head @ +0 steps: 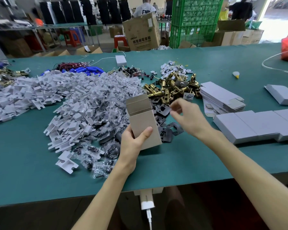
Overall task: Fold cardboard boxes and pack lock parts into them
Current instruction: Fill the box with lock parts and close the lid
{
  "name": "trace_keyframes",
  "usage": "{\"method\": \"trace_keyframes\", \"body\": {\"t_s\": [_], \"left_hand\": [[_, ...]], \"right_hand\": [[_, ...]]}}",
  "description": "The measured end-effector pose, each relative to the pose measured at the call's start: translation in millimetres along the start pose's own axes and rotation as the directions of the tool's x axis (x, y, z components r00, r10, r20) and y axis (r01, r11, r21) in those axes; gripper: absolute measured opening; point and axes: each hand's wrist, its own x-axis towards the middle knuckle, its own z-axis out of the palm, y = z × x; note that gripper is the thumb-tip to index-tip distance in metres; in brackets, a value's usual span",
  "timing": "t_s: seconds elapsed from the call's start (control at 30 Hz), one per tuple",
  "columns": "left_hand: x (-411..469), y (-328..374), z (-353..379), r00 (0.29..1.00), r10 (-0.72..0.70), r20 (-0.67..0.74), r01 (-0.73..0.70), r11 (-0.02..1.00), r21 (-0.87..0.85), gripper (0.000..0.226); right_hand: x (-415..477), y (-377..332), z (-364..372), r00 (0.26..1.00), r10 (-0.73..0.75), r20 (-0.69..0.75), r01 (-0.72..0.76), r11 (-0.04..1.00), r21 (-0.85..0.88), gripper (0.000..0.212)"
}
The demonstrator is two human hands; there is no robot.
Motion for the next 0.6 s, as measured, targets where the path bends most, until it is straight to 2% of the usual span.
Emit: {"method": "trace_keyframes", "body": {"t_s": [0.17,0.33,0.43,0.6], "left_hand": [[-0.8,0.0,0.6,1.0,-0.002,0.006,0.002,1.0,0.005,0.049],[-1.1,0.6,2.1,1.0,-0.004,0.026,0.003,1.0,0.022,0.05],[-1.7,0.2,2.9,1.0,0.001,0.027,-0.002,0.999,0.038,0.047],[-3.3,1.6,1.1,0.997,0.063,-0.043,-0.063,0.998,-0.004,0.043]], "right_hand": [[-10.1,24.6,32.2,0.991,0.084,0.101,-0.073,0.991,-0.114,0.018],[-7.8,24.0,48.3,0.999,0.047,-0.005,-0.048,0.987,-0.156,0.02],[0.9,11.3,53.0,0.999,-0.043,-0.005,0.043,0.994,-0.096,0.028],[20.2,-15.2,73.5,0.967,-0.224,0.124,0.212,0.972,0.097,0.036]]}}
